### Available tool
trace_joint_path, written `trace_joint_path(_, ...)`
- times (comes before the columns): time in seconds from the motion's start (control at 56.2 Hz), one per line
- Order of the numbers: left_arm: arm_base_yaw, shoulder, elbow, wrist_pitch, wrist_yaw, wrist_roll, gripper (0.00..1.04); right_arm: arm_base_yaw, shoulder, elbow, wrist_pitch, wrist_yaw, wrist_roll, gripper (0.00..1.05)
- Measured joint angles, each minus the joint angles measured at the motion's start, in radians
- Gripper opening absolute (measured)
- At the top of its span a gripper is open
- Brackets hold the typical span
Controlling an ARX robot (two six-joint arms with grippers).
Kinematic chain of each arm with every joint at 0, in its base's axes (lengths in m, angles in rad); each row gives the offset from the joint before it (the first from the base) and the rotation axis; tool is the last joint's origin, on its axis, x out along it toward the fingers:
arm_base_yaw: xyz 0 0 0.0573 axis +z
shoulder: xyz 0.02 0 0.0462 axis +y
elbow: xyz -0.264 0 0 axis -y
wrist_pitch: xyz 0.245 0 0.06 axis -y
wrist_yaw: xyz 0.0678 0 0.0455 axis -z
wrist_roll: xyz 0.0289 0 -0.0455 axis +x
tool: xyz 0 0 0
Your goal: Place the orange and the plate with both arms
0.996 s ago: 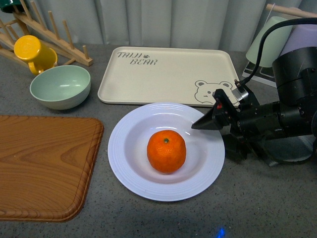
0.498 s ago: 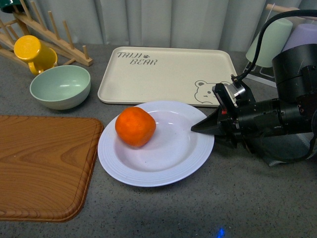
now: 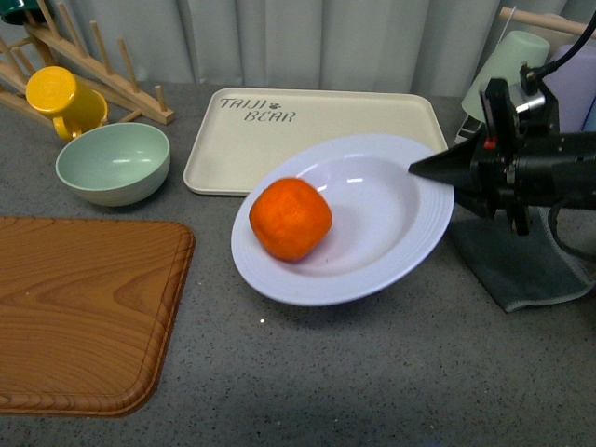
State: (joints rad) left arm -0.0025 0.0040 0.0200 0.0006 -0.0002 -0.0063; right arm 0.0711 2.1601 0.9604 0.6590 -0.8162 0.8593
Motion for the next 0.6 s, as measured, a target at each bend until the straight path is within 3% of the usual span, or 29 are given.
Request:
trace_joint_path(0.231,0.000,0.000,0.000,0.000,0.000,0.000,0.98,0.003,0.062,0.146,0.050,0.049,0.125,0.01)
trace_joint_path(0.605,0.000,0.000,0.000,0.000,0.000,0.000,0.98,0.024,0.285,0.470,-0.068,0.117,0.195,0.01)
